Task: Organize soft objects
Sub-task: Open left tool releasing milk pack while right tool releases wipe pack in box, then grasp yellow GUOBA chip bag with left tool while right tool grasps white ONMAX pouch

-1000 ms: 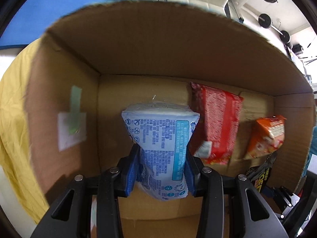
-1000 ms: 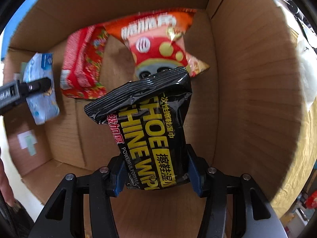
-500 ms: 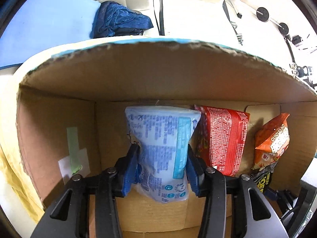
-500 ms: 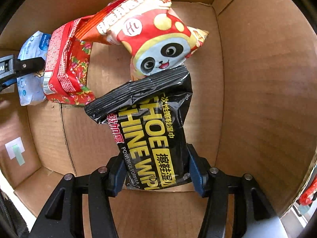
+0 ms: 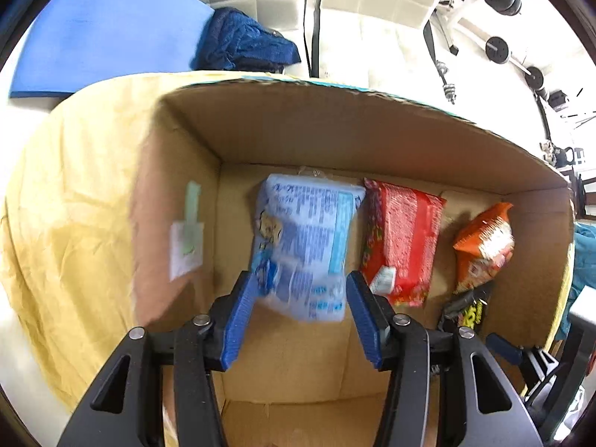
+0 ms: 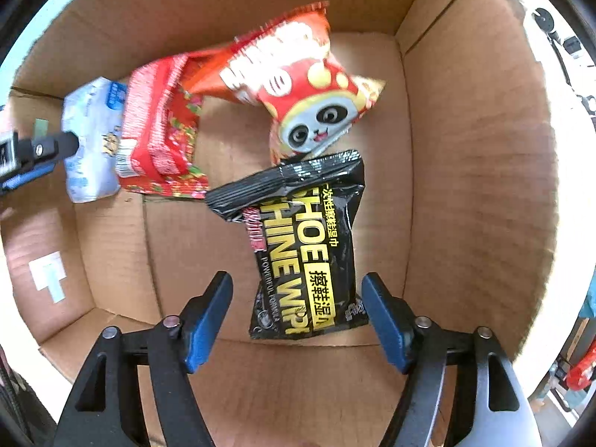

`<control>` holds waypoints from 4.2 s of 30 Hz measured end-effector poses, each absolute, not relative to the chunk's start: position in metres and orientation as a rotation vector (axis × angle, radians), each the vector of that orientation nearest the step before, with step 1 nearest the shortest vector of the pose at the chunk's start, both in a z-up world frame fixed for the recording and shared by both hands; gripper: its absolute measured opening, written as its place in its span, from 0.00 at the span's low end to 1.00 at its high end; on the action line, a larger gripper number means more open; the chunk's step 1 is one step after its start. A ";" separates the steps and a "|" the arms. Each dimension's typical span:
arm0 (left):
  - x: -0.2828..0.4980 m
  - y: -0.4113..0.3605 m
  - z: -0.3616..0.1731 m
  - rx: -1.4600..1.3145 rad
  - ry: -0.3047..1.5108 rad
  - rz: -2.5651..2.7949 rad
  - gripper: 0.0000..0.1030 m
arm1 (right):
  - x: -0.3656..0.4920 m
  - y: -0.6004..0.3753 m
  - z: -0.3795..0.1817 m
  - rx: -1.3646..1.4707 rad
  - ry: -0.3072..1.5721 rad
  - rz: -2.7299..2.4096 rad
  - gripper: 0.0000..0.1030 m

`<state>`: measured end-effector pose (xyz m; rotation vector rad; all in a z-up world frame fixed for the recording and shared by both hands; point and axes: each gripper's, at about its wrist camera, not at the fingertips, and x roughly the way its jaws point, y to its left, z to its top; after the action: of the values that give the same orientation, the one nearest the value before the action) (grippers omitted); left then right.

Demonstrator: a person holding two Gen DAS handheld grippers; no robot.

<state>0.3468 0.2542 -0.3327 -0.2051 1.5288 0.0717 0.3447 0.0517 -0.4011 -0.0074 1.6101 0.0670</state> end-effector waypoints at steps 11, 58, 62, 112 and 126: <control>0.288 0.243 -0.280 -0.182 1.388 0.081 0.89 | 0.315 0.055 -0.345 -0.006 1.513 0.105 0.99; 0.186 -0.003 -0.287 -0.238 1.455 -0.017 0.92 | 0.183 -0.234 -0.311 0.190 1.427 -0.134 1.00; 0.202 -0.036 -0.314 -0.292 1.518 -0.016 0.92 | 0.179 -0.281 -0.328 0.245 1.439 -0.170 1.00; 0.369 -0.102 -0.413 -0.122 1.573 0.149 0.40 | 0.458 -0.320 -0.439 0.454 1.757 -0.030 0.74; 0.320 -0.129 -0.422 -0.097 1.616 -0.059 0.44 | 0.343 -0.333 -0.432 -0.133 1.749 0.075 0.97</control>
<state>0.3195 -0.1288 -0.4219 -0.0968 1.6157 -0.0594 0.3434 -0.3334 -0.4324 -0.1331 1.7494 0.0755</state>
